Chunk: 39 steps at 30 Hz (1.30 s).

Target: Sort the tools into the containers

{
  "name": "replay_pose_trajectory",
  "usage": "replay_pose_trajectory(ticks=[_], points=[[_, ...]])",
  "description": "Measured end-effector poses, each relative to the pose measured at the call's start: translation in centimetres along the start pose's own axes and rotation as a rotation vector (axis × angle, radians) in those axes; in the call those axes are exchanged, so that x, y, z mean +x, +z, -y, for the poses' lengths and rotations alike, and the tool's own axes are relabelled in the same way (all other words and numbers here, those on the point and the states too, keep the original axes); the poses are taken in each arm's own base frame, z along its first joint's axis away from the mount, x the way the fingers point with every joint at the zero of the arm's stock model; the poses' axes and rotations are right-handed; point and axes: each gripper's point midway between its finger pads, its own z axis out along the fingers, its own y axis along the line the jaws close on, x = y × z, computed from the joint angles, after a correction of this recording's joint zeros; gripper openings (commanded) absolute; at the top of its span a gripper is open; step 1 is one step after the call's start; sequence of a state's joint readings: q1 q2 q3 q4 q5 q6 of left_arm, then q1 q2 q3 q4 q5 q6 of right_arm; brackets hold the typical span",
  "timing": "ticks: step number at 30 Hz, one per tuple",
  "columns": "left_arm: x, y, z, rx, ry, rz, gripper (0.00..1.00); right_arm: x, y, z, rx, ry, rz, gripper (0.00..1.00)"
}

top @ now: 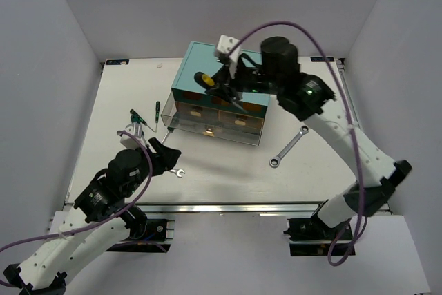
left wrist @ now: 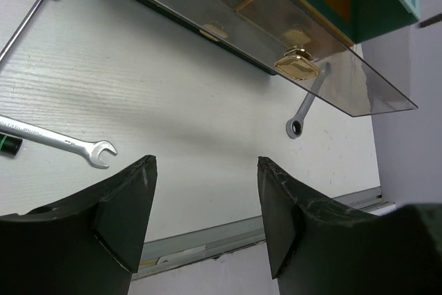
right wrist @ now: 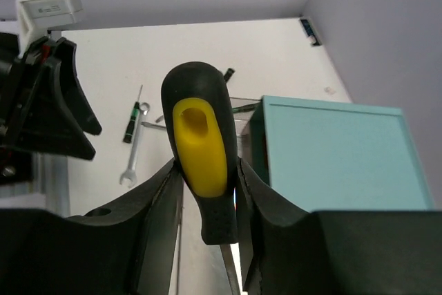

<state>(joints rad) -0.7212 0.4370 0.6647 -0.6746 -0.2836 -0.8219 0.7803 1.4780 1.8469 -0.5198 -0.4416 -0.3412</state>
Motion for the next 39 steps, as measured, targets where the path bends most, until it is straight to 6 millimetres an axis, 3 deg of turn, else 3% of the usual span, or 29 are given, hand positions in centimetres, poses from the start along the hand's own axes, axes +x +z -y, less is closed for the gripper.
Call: replay_pose_trajectory(ticks=[4, 7, 8, 10, 11, 12, 15, 16, 19, 20, 22, 27, 31, 34, 39], points=[[-0.3, 0.0, 0.2, 0.008, -0.007, 0.011, 0.7, 3.9, 4.1, 0.1, 0.017, 0.115, -0.105, 0.0], [-0.5, 0.1, 0.5, 0.019, -0.011, 0.021, 0.7, 7.6, 5.7, 0.8, 0.064, 0.159, -0.206, 0.02], [-0.6, 0.2, 0.6, 0.021, -0.01, 0.022, 0.69, 8.9, 6.0, 0.9, 0.08, 0.157, -0.239, 0.15], [-0.6, 0.5, 0.9, 0.024, -0.006, 0.02, 0.7, 11.1, 5.9, 0.6, 0.092, 0.132, -0.304, 0.3], [-0.5, 0.7, 0.9, 0.022, -0.001, 0.016, 0.7, 12.0, 6.0, 0.4, 0.091, 0.118, -0.33, 0.51], [-0.4, 1.0, 1.0, 0.022, 0.004, 0.012, 0.7, 12.9, 5.9, 0.1, 0.086, 0.106, -0.357, 0.65], [-0.1, 2.0, 1.2, 0.013, 0.024, -0.007, 0.68, 14.4, 5.7, -0.5, 0.069, 0.065, -0.404, 0.72], [-0.1, 2.4, 1.5, 0.015, 0.03, -0.01, 0.62, 14.6, 5.6, -0.6, 0.066, 0.058, -0.41, 0.72], [0.1, 3.6, 2.0, 0.026, 0.048, -0.016, 0.44, 13.9, 5.1, -0.4, 0.07, 0.033, -0.401, 0.58], [0.1, 4.1, 2.2, 0.027, 0.055, -0.016, 0.35, 13.4, 4.8, -0.3, 0.075, 0.026, -0.39, 0.34], [0.3, 5.3, 2.5, 0.027, 0.069, -0.017, 0.29, 12.0, 3.9, 0.1, 0.085, 0.012, -0.356, 0.03], [1.7, 9.0, 1.7, -0.038, 0.118, -0.047, 0.26, 7.3, -0.4, 2.4, 0.132, 0.011, -0.187, 0.0], [3.0, 12.8, 0.9, -0.135, 0.169, -0.101, 0.28, 5.8, -5.1, 4.9, 0.252, 0.022, -0.1, 0.0], [3.1, 15.1, 1.2, -0.184, 0.203, -0.123, 0.38, 6.5, -6.4, 5.2, 0.282, 0.046, -0.088, 0.0], [0.7, 18.3, 3.0, -0.201, 0.21, -0.075, 0.59, 11.4, -7.4, 5.0, 0.309, 0.126, -0.161, 0.0]])
